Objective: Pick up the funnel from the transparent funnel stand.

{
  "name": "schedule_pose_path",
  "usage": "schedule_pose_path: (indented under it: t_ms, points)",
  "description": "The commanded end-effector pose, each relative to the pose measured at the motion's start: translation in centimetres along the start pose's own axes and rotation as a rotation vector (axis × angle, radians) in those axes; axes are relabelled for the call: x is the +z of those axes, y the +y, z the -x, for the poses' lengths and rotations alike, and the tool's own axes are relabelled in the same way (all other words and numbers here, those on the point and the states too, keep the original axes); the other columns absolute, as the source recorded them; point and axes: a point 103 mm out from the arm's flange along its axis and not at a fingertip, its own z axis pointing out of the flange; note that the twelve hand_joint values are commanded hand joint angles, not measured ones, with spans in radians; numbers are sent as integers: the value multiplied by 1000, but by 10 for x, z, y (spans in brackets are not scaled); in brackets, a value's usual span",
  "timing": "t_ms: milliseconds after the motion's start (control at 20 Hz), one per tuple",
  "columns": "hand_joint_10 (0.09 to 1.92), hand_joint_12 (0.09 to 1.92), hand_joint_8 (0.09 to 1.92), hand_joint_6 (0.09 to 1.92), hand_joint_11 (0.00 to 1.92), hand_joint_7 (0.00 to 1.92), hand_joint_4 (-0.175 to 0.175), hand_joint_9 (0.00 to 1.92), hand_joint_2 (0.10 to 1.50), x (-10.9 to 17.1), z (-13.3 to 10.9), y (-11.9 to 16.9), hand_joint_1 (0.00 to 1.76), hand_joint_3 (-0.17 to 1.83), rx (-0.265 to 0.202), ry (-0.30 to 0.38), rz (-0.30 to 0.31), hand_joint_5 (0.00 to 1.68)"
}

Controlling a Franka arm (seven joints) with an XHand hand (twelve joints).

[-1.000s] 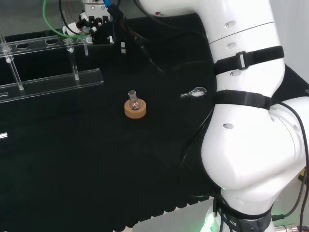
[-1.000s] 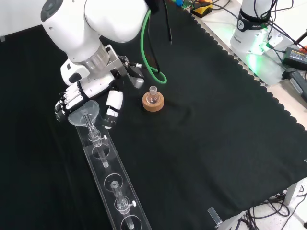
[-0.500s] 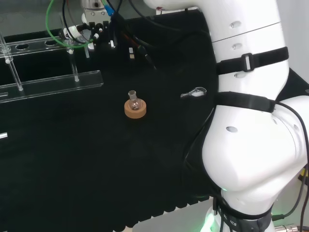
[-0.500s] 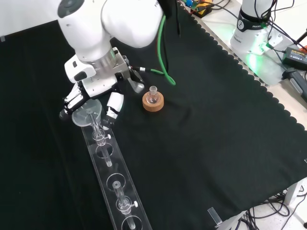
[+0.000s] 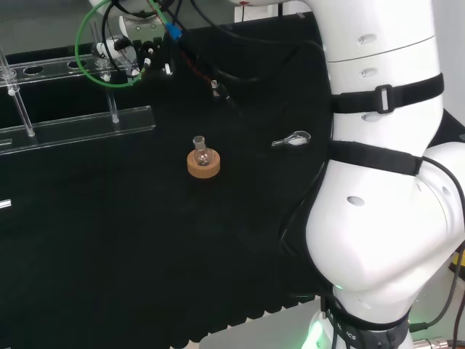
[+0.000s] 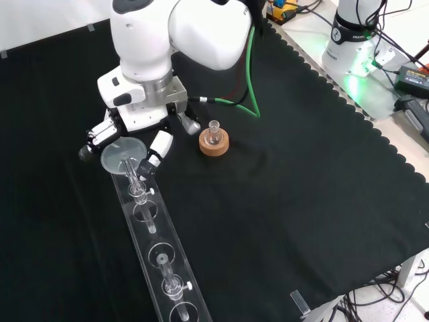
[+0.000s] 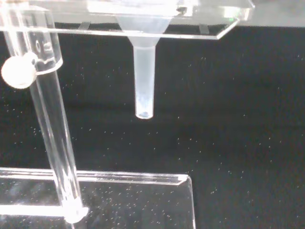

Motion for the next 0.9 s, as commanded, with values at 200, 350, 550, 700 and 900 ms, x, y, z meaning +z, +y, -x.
schedule_pose_path:
  t_ms: [200, 350, 550, 700, 900]
  points:
    - [1128, 1062, 1400, 693, 1505, 724, -175, 1310, 998, 2, 0, 0, 668, 108, 14, -12, 20, 293]
    - [1085, 1033, 1379, 852, 1597, 809, -175, 1420, 1007, 2, 0, 2, 744, 126, 17, -15, 39, 326]
    - [1024, 972, 1326, 942, 1767, 1001, -175, 1587, 1023, 5, 0, 5, 850, 163, 19, -27, 48, 530]
    - [988, 941, 1303, 962, 1855, 1115, -175, 1652, 1022, 6, -1, 5, 911, 194, 21, -31, 54, 703]
    - [969, 945, 1299, 1100, 1913, 1226, -130, 1719, 1040, -3, 1, 9, 1073, 205, 20, -27, 112, 901]
